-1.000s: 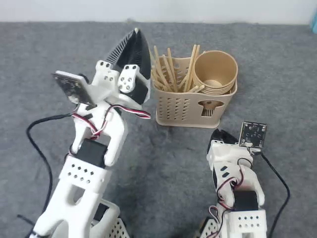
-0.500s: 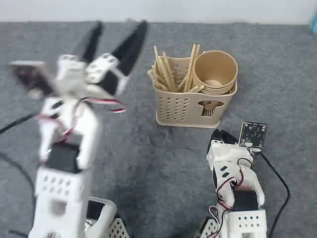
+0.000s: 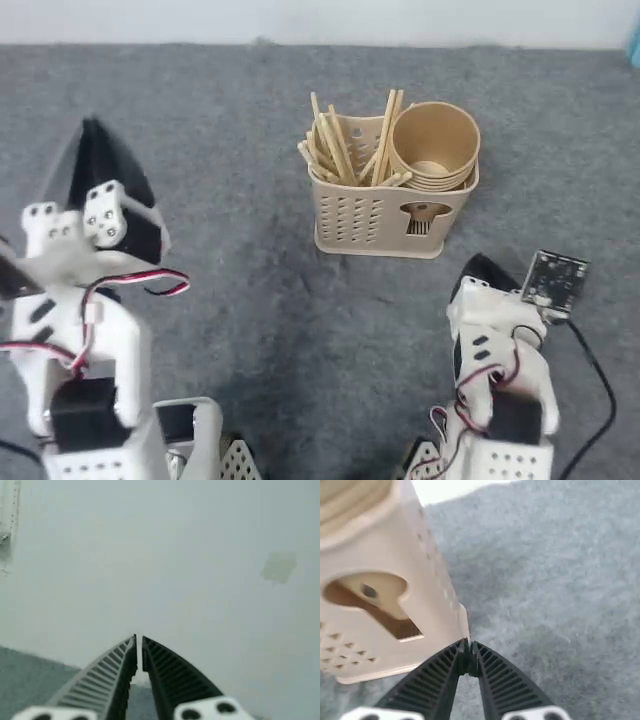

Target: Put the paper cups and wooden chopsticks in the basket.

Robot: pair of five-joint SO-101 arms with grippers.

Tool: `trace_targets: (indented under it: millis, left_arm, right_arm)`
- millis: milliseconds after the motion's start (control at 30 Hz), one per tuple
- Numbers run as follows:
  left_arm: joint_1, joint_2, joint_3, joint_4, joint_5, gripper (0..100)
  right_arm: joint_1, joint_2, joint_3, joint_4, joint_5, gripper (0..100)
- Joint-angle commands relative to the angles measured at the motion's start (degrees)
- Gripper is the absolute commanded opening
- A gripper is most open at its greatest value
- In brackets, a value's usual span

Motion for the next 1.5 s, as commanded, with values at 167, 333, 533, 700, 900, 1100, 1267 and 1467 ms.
trace_targets:
  millis: [167, 333, 533, 700, 900, 1100, 1267, 1467]
  left_arm:
    - [-3.25, -23.91, 27.91, 0.09, -4.66, 1]
    - [-3.34, -33.05, 40.57, 0.09, -5.1, 1]
    - [-3.25, -30.95, 52.26, -6.24, -5.63, 1]
    - [-3.43, -30.33, 56.75, -6.86, -11.43, 1]
    - [1.85, -31.03, 56.75, 6.86, -15.3, 1]
    - [7.38, -31.21, 56.75, 19.43, -19.96, 1]
    - [7.38, -30.86, 56.75, 23.65, -20.13, 1]
    - [6.07, -31.12, 56.75, 29.19, -19.96, 1]
  right_arm:
    - [-4.79, -1.01, -17.23, 14.73, 6.24, 0.8]
    - [-9.45, -1.01, -17.05, 20.97, 10.55, 0.8]
    - [-14.46, -1.01, -4.75, 19.3, 10.73, 0.8]
    - [-14.81, -1.01, 6.42, 14.02, 10.46, 0.8]
    - [-14.55, -0.92, 10.99, 14.99, 10.37, 0.8]
    - [-14.46, -0.92, 12.48, 15.16, 10.46, 0.8]
    - [-14.46, -0.92, 13.63, 15.08, 10.64, 0.9]
    - [-14.46, -0.84, 13.63, 17.01, 10.73, 0.9]
